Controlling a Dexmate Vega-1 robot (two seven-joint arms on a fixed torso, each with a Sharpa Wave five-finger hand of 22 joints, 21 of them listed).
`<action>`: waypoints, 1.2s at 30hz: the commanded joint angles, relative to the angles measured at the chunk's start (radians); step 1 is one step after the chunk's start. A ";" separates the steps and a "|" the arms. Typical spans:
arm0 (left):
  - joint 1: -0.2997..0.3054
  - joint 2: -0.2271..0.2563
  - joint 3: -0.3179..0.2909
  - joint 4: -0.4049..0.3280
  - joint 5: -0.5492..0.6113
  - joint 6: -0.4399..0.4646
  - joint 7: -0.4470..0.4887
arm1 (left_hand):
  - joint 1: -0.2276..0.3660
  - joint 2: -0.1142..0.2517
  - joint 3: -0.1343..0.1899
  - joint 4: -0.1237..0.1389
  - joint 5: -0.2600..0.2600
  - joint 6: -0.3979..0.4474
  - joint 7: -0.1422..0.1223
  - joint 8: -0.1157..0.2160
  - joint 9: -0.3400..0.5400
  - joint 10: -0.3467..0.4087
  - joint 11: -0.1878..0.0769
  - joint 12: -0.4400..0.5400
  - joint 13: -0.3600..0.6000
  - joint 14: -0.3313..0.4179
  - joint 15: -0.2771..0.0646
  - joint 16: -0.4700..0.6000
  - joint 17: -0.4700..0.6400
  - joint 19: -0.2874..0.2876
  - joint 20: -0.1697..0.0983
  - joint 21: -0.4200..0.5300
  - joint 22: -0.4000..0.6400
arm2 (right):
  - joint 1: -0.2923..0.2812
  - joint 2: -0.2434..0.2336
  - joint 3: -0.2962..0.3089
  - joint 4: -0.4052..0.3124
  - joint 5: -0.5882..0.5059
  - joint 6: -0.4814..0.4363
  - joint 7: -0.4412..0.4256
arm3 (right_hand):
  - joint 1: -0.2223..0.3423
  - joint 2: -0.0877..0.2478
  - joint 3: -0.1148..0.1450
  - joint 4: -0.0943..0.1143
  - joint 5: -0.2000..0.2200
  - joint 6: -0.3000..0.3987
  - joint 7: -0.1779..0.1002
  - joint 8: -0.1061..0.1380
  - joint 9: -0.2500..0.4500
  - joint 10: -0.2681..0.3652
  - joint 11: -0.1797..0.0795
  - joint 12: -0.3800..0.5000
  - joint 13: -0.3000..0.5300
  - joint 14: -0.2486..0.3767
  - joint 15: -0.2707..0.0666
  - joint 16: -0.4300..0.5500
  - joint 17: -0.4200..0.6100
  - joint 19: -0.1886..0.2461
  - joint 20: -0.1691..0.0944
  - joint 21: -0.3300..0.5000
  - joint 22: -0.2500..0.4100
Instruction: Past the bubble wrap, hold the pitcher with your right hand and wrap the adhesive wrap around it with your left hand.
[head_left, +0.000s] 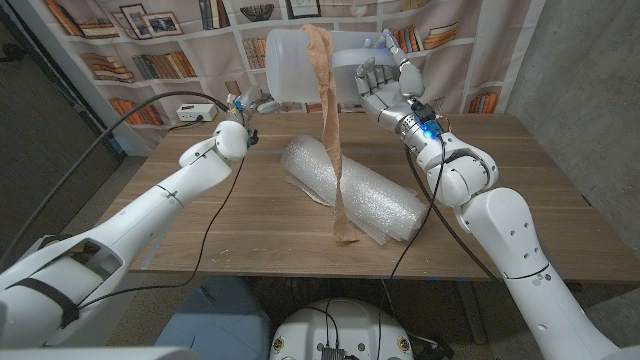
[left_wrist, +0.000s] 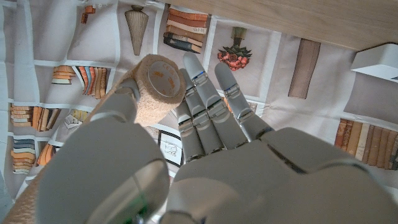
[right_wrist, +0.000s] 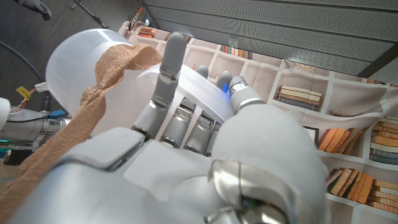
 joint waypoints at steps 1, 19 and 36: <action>0.035 0.000 0.018 -0.031 0.018 -0.036 -0.012 | 0.235 0.242 0.017 0.005 0.005 0.014 -0.006 0.006 0.003 0.000 -0.003 -0.002 0.005 0.000 0.002 -0.001 0.005 0.001 0.006 0.010 -0.001 | 0.022 0.028 -0.009 0.028 -0.027 0.030 -0.036 | 0.010 0.002 -0.001 0.002 -0.001 -0.003 0.008 0.009 0.001 0.015 0.006 0.005 0.002 0.254 -0.118 0.009 0.040 -0.251 -0.075 -0.013 0.002; 0.062 0.001 0.042 -0.039 0.051 -0.058 -0.058 | 0.234 0.242 0.019 0.005 0.005 0.015 -0.004 0.005 0.003 0.000 0.002 -0.004 0.003 -0.001 0.003 -0.002 0.006 0.000 0.006 0.014 -0.002 | 0.053 0.066 -0.012 0.039 -0.057 0.054 -0.036 | 0.011 0.004 -0.001 0.003 0.000 -0.006 0.009 0.008 0.001 0.010 0.009 0.005 0.006 0.249 -0.118 0.009 0.041 -0.261 -0.076 -0.018 0.002; 0.091 -0.001 0.044 -0.061 0.054 -0.131 -0.073 | 0.232 0.241 0.020 0.005 0.005 0.016 -0.007 0.003 0.003 0.002 -0.003 -0.004 0.004 -0.003 0.003 -0.003 0.005 -0.001 0.004 0.017 -0.003 | 0.104 0.083 -0.033 0.084 -0.081 0.047 -0.048 | 0.013 0.004 -0.002 0.003 -0.001 -0.005 0.011 0.009 0.001 0.012 0.010 0.004 0.004 0.250 -0.118 0.012 0.042 -0.257 -0.076 -0.017 0.003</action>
